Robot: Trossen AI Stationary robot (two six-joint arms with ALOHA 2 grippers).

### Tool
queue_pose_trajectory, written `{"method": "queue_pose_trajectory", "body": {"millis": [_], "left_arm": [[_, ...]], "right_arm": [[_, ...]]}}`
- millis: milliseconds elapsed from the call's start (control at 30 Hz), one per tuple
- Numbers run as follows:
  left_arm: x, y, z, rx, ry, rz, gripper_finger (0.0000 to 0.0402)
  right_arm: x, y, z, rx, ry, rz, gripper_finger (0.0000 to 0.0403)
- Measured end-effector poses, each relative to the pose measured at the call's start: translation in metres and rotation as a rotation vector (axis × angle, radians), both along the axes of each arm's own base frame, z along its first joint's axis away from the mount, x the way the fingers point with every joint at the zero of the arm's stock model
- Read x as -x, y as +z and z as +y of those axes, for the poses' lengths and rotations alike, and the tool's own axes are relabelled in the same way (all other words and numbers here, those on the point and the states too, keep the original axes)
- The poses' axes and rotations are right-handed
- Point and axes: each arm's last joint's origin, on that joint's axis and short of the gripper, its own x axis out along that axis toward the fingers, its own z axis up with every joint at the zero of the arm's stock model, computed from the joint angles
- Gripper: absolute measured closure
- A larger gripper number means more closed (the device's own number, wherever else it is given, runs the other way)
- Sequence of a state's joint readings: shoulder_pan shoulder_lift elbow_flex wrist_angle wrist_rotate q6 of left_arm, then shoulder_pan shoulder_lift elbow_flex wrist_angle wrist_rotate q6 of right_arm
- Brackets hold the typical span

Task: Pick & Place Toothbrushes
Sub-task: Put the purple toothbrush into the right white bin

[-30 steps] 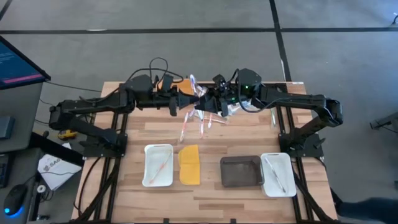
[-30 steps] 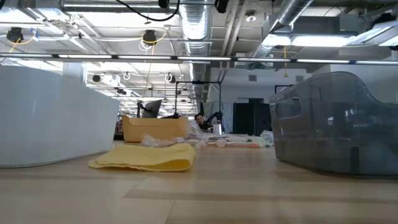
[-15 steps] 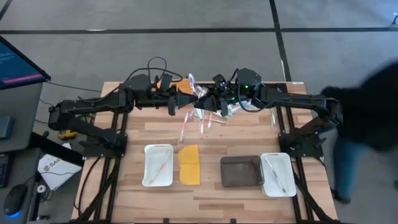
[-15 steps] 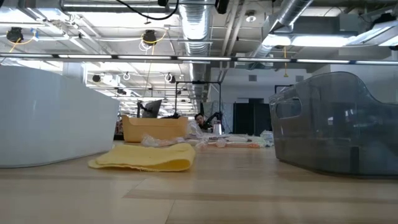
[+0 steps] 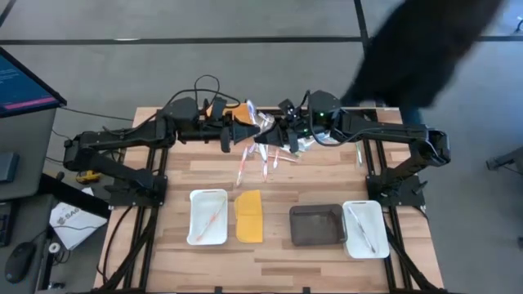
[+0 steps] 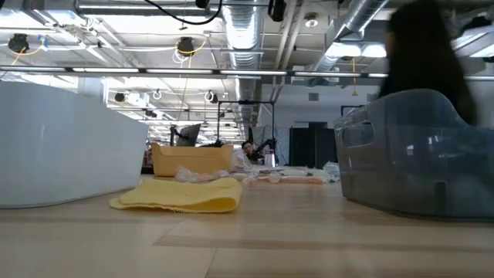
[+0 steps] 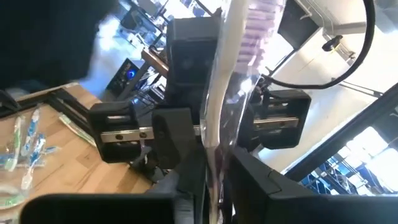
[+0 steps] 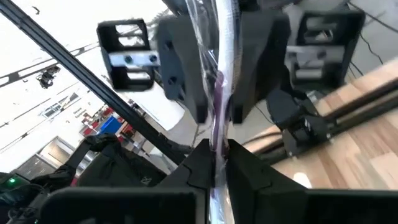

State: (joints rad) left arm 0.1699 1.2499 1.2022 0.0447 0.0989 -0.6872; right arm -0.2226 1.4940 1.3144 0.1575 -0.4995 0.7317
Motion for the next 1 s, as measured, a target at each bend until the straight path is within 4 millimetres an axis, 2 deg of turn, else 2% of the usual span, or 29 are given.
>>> {"method": "queue_pose_trajectory", "body": {"millis": [367, 500, 733, 833, 1000], "left_arm": [[0.005, -0.005, -0.003, -0.014, -0.068, 0.081, 0.0297], [0.008, -0.007, -0.003, -0.084, -0.073, 0.121, 0.0293], [0.009, -0.013, -0.004, -0.076, -0.079, 0.183, 0.0293], [0.010, -0.017, -0.006, -0.070, -0.087, 0.220, 0.0293], [0.010, -0.019, -0.006, -0.065, -0.088, 0.247, 0.0293]], "right_arm": [[0.003, -0.003, -0.001, -0.029, -0.045, 0.059, 0.0386], [0.004, -0.008, -0.003, -0.042, -0.051, 0.115, 0.0386], [0.007, -0.020, -0.004, -0.078, -0.061, 0.256, 0.0386], [0.015, -0.024, -0.002, -0.086, -0.080, 0.340, 0.0386], [0.040, -0.022, 0.002, -0.079, -0.146, 0.479, 0.0386]]}}
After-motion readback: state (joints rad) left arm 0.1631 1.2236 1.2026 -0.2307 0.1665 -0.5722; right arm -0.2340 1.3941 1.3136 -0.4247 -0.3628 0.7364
